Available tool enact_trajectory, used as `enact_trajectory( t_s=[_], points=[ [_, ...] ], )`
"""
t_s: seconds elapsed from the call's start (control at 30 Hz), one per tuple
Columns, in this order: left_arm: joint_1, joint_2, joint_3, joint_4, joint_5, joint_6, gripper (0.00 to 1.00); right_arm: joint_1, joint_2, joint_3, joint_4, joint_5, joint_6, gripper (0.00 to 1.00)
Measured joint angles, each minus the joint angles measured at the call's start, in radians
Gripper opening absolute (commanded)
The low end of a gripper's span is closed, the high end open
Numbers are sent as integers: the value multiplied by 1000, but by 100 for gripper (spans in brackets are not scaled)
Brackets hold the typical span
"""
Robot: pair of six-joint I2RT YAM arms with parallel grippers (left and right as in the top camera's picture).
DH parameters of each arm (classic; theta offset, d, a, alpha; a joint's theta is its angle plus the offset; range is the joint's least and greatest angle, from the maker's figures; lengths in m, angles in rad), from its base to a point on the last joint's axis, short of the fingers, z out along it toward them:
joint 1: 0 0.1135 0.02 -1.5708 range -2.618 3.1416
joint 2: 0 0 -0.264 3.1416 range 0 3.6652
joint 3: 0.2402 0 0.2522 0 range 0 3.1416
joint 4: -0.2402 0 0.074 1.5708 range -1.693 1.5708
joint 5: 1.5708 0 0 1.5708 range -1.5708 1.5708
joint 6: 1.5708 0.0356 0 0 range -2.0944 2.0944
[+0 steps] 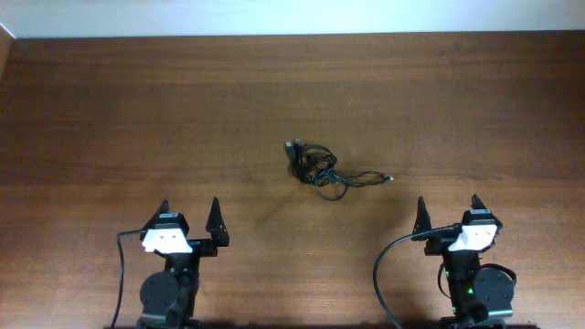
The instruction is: Untangle cables
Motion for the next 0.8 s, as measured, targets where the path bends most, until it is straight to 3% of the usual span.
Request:
enact_trajectory(
  t_s=[0.8],
  points=[
    [0,1,0,28,0,0,99,0,0,0,0,0,0,99]
  ],
)
